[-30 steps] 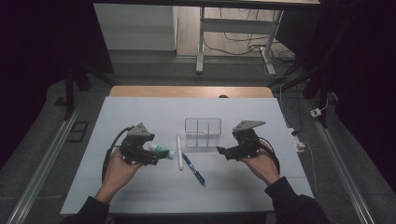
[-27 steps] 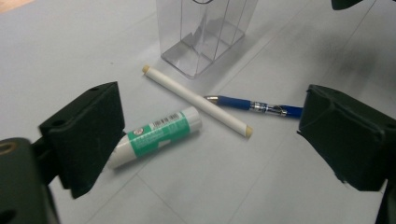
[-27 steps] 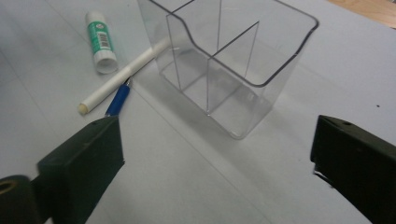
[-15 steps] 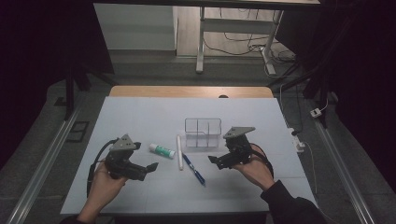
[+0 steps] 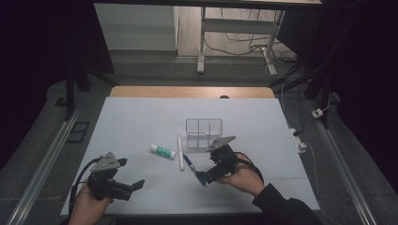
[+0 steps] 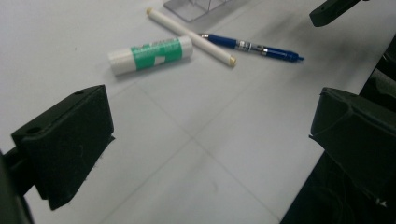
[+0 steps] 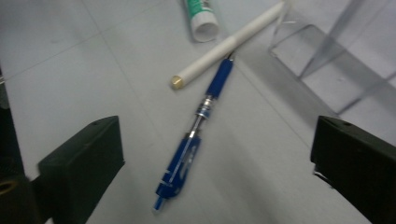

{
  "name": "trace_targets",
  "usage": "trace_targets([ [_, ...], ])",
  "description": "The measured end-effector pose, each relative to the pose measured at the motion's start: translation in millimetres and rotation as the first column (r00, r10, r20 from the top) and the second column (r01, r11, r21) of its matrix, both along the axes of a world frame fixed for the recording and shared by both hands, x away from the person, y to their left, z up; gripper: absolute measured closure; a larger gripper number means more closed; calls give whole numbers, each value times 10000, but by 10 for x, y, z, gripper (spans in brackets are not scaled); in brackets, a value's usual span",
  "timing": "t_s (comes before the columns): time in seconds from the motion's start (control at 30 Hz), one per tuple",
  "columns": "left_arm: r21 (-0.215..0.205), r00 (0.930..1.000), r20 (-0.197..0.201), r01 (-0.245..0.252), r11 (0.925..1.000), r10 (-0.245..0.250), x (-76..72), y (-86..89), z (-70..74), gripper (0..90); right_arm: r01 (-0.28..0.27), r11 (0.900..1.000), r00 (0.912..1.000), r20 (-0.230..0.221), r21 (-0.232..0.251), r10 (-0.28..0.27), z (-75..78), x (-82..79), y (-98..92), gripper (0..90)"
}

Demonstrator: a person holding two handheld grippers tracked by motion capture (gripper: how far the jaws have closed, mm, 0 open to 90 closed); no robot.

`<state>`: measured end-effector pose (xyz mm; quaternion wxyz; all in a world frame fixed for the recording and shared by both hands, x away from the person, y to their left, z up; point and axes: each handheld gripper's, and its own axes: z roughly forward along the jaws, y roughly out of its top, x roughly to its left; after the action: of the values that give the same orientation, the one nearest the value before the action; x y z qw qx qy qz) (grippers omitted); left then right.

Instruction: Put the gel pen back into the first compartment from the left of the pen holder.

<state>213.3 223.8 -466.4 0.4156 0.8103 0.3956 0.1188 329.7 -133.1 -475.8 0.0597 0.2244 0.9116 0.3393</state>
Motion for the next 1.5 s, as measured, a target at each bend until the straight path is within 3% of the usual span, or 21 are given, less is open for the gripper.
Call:
trace_targets([
  [0.23,77,9980,53,-626,9980,626,-175,189,-23,0,-521,9986,9984,-235,-136,517,-89,-88,47,362],
  [0.4,-80,9967,-168,-798,9968,796,-252,285,-57,0,-1181,9922,9920,-505,-397,1161,-152,-130,65,698],
  [0.53,-349,9963,-349,-793,9962,781,-298,336,-73,0,-1658,9844,9851,-564,-596,1625,-177,-160,103,893],
  [0.63,-416,9948,-595,-849,9955,824,-314,362,-100,0,-1823,9799,9822,-605,-806,1778,-227,-177,136,895],
  [0.83,-373,9951,-592,-817,9960,794,-323,366,-103,0,-2065,9682,9776,-706,-1410,1983,-325,-196,211,895],
  [1.0,-230,9948,-687,-772,9968,755,-311,351,-108,0,-2082,9681,9766,-846,-1395,1978,-329,-166,189,895],
  [1.3,-31,9924,-981,-752,9972,746,-300,329,-115,2,-1602,9694,9866,-612,-1859,1513,-308,-77,66,895],
  [1.5,12,9922,-1008,-732,9973,730,-297,326,-116,5,-829,9749,9959,-530,-2064,734,-312,57,-94,895],
])
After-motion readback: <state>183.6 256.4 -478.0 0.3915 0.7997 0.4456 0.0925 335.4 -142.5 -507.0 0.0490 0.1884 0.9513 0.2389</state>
